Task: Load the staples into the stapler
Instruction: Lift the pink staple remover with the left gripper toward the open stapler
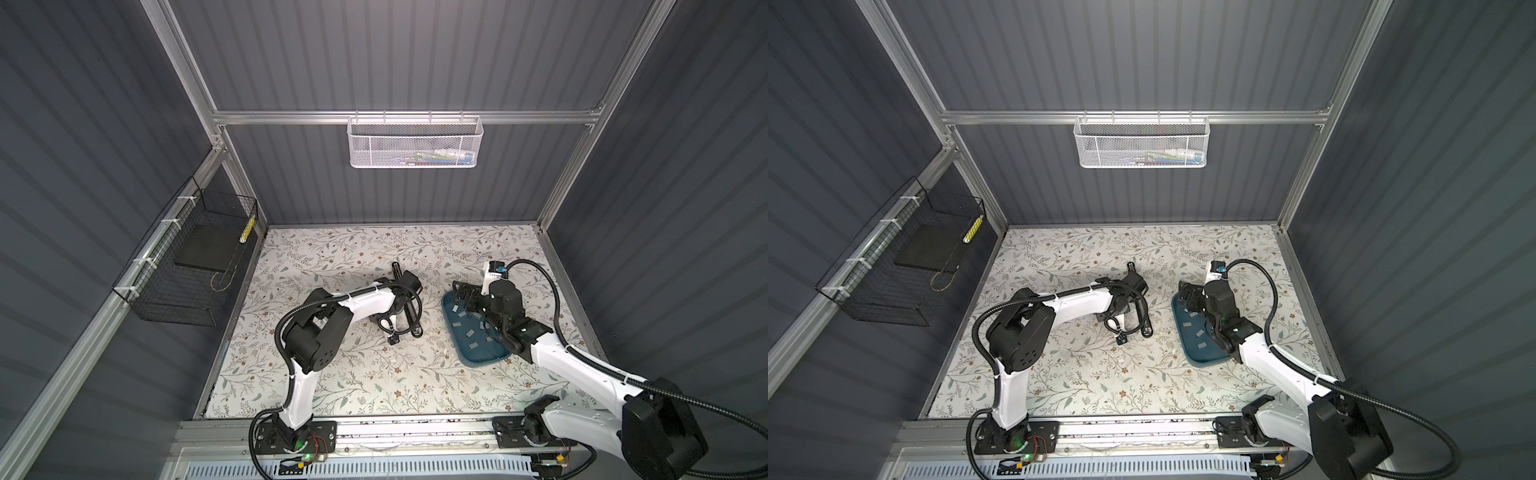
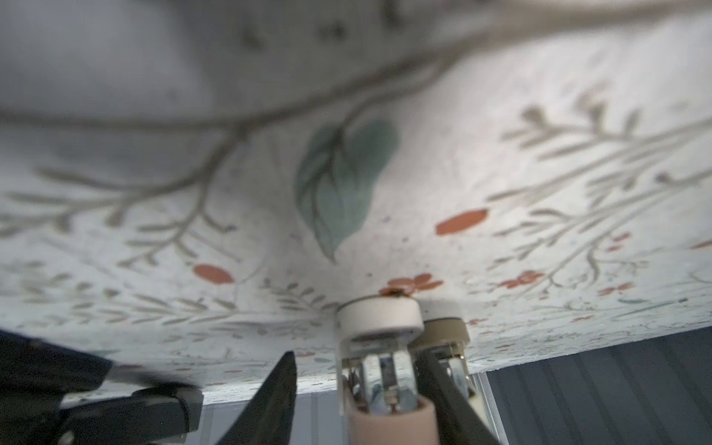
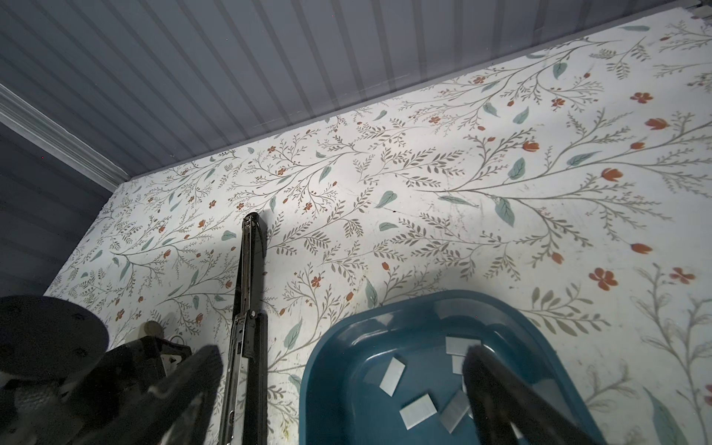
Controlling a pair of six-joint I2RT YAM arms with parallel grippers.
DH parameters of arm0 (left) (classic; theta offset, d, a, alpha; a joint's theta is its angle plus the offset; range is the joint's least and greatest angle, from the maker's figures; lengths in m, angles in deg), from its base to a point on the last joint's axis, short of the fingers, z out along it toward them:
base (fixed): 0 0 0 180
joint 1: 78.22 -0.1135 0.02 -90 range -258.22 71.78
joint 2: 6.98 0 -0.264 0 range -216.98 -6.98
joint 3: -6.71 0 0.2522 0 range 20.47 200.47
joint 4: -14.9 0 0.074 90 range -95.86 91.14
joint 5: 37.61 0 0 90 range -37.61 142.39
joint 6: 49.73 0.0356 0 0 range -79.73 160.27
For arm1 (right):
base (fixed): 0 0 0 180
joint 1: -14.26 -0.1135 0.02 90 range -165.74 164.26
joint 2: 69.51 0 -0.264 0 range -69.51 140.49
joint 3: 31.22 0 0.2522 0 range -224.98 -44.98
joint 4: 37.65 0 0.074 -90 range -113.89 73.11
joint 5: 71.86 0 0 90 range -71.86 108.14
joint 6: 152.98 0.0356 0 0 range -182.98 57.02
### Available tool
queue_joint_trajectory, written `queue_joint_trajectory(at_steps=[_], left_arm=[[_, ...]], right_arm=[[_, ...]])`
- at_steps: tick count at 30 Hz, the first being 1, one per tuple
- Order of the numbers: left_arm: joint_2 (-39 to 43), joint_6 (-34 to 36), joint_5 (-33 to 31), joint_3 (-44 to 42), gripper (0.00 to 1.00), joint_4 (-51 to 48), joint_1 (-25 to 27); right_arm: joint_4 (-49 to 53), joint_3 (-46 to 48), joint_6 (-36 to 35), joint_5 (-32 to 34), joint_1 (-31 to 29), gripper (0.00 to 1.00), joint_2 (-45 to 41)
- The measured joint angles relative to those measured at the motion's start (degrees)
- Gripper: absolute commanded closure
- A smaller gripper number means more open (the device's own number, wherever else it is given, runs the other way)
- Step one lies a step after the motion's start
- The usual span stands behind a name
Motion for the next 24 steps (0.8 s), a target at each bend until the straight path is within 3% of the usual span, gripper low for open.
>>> queue_joint_trajectory(at_steps=[11, 19, 24], left_arm=[[0.0, 0.0, -0.2, 0.0, 0.52, -0.02, -0.39], [0.0, -0.02, 0.42, 0.04, 0.76, -0.04, -0.39], [0.35, 0.24, 4.85, 2.51, 0.94, -0.5, -0.39]], right_arm=[[-0.04, 0.0, 0.76, -0.48, 0.22, 0.01, 0.31], [-0.02, 0.0, 0.94, -0.48, 0.31, 0.01, 0.33], [0.81, -0.26, 1.11, -0.39, 0.46, 0.01, 0.28]])
